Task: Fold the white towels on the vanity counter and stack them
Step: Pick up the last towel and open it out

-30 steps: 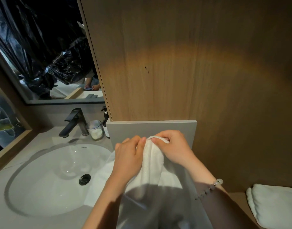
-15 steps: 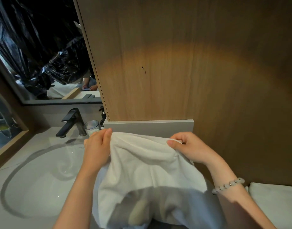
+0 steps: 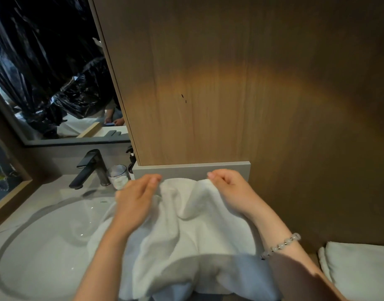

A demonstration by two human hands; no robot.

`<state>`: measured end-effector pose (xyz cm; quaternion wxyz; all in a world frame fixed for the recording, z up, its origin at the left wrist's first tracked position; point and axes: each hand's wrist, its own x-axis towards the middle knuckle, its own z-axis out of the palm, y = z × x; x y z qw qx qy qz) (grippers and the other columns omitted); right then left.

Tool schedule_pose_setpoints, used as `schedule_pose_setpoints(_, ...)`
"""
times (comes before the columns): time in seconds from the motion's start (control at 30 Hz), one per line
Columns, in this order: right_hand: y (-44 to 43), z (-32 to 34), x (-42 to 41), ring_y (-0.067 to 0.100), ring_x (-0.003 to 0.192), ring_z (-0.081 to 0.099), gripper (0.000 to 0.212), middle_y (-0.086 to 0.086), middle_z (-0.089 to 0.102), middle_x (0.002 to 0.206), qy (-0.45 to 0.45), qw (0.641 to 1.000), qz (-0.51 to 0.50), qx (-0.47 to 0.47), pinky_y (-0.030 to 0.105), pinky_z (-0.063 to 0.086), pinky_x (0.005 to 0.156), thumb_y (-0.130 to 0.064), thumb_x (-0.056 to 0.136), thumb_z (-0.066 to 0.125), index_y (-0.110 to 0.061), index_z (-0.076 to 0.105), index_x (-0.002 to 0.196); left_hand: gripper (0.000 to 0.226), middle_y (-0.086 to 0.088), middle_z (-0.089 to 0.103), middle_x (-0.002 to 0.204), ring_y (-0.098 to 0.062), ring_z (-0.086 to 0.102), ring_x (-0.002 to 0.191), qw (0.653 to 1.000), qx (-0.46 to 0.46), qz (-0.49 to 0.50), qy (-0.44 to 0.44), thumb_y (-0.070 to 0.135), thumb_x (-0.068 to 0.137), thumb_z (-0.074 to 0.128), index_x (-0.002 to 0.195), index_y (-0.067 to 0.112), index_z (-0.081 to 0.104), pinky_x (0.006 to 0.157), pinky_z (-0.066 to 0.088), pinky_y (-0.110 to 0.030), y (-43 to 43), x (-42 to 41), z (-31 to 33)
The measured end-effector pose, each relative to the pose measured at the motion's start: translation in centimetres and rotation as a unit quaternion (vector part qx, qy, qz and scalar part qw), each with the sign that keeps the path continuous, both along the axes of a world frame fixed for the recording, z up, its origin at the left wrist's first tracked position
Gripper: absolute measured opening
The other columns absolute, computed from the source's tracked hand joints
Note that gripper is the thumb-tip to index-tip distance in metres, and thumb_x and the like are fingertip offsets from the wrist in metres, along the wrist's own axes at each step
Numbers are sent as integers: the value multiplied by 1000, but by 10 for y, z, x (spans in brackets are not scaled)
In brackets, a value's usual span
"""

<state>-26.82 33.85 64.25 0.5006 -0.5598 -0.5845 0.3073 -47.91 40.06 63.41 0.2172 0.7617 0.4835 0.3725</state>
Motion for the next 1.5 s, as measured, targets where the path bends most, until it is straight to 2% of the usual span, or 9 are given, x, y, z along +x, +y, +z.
schedule_pose_setpoints(0.07,7,-2,-13,2,44,23,45,-14,26,42,-7,1000,15,9,19,20,46,-16,97,46,-21,31,55,67,17,60,111,-17,52,110,999,12,-43,8,64,79,16,118,31,60,99,32,-32,-11,22,-6)
schedule_pose_setpoints(0.2,15,-10,-27,3,53,34,40,-15,40,49,-10,999,31,22,27,30,55,-25,93,50,-25,48,53,49,27,59,101,-7,50,106,995,-22,-94,-14,63,75,7,101,54,48,86,22,-25,-21,51,-19)
schedule_pose_setpoints(0.3,16,-12,-25,4,54,33,44,-14,36,50,-10,999,13,35,29,30,56,-25,93,51,-25,43,50,40,27,61,96,-4,51,107,988,-91,-97,-76,59,81,18,89,48,55,96,28,-23,-18,53,-26)
schedule_pose_setpoints(0.5,12,-11,-19,2,47,34,48,-15,37,42,-45,998,-31,28,18,26,51,-20,96,50,-25,36,50,44,4,53,79,6,45,81,978,-133,-120,-105,38,98,30,81,8,57,80,26,-3,-24,60,-29)
schedule_pose_setpoints(0.8,3,-13,12,5,45,35,51,-10,37,40,-80,992,-93,-2,32,39,61,-35,90,57,-25,44,42,40,28,52,75,3,44,78,995,-32,-47,-84,65,70,25,56,33,44,82,24,-24,-13,47,-28)
schedule_pose_setpoints(1.0,-4,-11,35,9,53,40,49,-6,40,45,-89,989,-114,5,30,34,63,-35,87,62,-8,46,49,29,21,50,67,-13,42,72,992,-25,-31,-120,62,74,33,58,45,50,78,34,-38,1,24,-27)
schedule_pose_setpoints(1.23,-16,-1,36,5,57,53,6,-1,59,64,127,989,17,-72,16,44,54,-9,86,63,-8,68,87,20,12,56,78,-12,52,82,987,-70,16,-143,41,87,53,68,36,55,86,40,-40,1,8,-22)
schedule_pose_setpoints(1.37,-14,4,30,5,46,54,8,-3,59,60,214,972,-49,-79,15,48,51,-9,85,64,-12,70,82,19,21,54,93,-10,46,101,960,-128,58,-242,8,95,44,104,17,59,83,34,-22,3,5,-9)
schedule_pose_setpoints(1.5,-11,6,20,3,49,59,5,-11,60,52,204,973,-55,-92,14,52,56,-9,84,67,-11,70,85,24,10,52,97,2,48,88,977,-67,51,-196,2,95,37,105,20,51,72,35,-10,-3,9,1)
